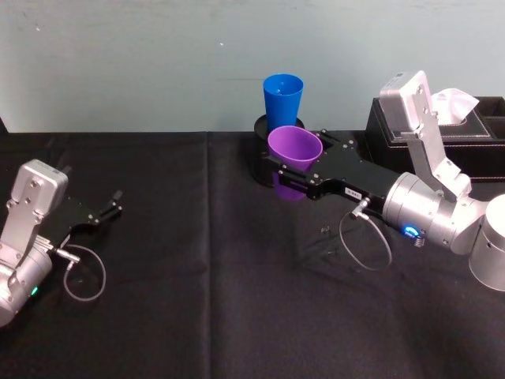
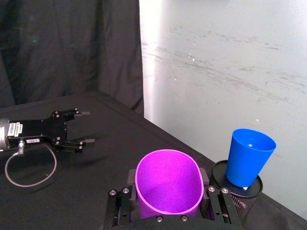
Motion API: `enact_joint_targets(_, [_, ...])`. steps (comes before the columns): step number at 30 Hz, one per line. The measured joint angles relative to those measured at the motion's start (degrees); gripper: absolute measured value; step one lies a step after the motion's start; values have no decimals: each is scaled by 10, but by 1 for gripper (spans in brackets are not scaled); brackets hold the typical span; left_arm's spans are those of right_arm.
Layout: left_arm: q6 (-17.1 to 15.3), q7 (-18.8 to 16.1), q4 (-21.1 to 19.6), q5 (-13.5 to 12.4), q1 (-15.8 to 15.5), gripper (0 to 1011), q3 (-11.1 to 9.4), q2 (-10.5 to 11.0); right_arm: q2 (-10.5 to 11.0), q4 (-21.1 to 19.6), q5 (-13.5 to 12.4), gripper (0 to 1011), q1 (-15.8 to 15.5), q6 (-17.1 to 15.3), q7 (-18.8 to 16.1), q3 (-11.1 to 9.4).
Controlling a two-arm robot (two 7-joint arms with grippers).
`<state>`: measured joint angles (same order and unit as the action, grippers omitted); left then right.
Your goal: Pick up one cup with a gripper and tap it against the other cup.
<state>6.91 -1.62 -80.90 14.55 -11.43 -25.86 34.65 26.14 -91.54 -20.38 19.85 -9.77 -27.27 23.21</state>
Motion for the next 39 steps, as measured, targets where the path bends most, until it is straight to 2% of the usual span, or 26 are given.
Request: enact_joint_targets(39, [0,0,0,0,0,1000,0,0,0,0,0,723,0,0,0,0])
